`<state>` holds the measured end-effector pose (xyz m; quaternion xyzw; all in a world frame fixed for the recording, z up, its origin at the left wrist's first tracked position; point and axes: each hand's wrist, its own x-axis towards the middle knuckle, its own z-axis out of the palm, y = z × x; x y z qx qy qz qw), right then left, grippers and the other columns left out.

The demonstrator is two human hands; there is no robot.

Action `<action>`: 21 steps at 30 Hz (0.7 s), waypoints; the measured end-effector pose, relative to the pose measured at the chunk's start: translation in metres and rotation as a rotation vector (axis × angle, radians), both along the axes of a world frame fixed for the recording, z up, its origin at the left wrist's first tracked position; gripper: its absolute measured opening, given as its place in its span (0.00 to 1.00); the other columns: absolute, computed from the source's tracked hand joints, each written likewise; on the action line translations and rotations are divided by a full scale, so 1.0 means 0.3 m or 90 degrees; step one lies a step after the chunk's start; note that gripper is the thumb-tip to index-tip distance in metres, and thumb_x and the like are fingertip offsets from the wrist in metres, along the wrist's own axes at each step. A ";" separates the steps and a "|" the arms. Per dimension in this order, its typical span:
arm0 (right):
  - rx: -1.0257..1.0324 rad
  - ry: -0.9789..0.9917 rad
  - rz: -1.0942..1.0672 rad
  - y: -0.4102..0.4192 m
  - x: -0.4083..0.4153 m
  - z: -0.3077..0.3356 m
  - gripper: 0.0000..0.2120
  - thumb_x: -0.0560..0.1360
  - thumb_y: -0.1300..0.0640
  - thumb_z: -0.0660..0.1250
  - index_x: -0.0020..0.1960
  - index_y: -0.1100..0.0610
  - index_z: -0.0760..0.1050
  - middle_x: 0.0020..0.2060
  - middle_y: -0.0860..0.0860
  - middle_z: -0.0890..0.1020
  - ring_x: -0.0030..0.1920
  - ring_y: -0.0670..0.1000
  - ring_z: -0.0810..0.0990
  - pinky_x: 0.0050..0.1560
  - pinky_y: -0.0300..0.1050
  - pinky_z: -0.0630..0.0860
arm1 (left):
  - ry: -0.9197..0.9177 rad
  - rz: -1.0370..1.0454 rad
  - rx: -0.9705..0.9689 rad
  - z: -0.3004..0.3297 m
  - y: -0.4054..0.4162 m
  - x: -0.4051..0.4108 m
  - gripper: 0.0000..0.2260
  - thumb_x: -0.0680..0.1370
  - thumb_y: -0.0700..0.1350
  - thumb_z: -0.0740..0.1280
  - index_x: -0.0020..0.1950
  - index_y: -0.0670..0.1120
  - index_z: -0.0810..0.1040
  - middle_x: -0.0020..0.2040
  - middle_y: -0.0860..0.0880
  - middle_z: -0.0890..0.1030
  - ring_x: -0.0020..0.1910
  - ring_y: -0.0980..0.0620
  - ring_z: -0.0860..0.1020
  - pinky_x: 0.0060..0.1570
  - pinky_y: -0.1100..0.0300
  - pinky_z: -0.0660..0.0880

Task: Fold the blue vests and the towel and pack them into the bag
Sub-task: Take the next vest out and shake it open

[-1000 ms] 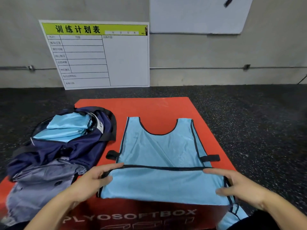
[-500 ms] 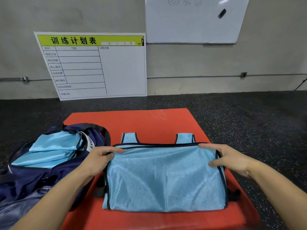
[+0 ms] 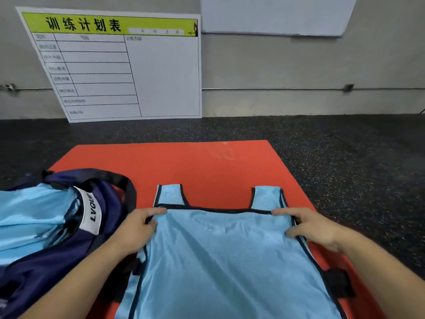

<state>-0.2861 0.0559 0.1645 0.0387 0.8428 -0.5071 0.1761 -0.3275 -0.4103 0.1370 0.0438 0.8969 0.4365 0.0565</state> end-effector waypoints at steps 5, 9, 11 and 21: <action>-0.028 0.039 -0.044 0.025 -0.075 0.033 0.31 0.71 0.77 0.68 0.67 0.50 0.80 0.61 0.50 0.83 0.58 0.47 0.84 0.53 0.40 0.81 | 0.043 -0.018 -0.026 0.008 -0.021 -0.106 0.22 0.81 0.38 0.64 0.58 0.68 0.81 0.52 0.50 0.84 0.45 0.43 0.83 0.49 0.50 0.80; 0.064 0.033 -0.044 0.035 -0.102 -0.007 0.32 0.71 0.74 0.69 0.68 0.48 0.79 0.65 0.48 0.79 0.62 0.48 0.80 0.64 0.48 0.78 | 0.076 -0.048 -0.100 0.004 0.024 -0.124 0.23 0.81 0.38 0.65 0.57 0.69 0.79 0.61 0.56 0.82 0.56 0.47 0.83 0.51 0.63 0.80; 0.089 0.059 -0.056 0.031 -0.115 -0.008 0.32 0.70 0.74 0.68 0.68 0.48 0.79 0.66 0.47 0.79 0.64 0.47 0.78 0.66 0.45 0.76 | 0.108 -0.043 -0.126 0.013 0.045 -0.131 0.23 0.81 0.37 0.65 0.58 0.68 0.79 0.62 0.57 0.81 0.59 0.46 0.82 0.48 0.71 0.76; 0.189 0.117 -0.051 0.004 -0.165 -0.023 0.32 0.75 0.71 0.68 0.75 0.50 0.72 0.64 0.48 0.78 0.48 0.44 0.79 0.48 0.38 0.74 | 0.167 0.000 -0.248 -0.027 0.055 -0.157 0.21 0.81 0.36 0.63 0.72 0.51 0.77 0.72 0.56 0.75 0.72 0.51 0.73 0.72 0.55 0.69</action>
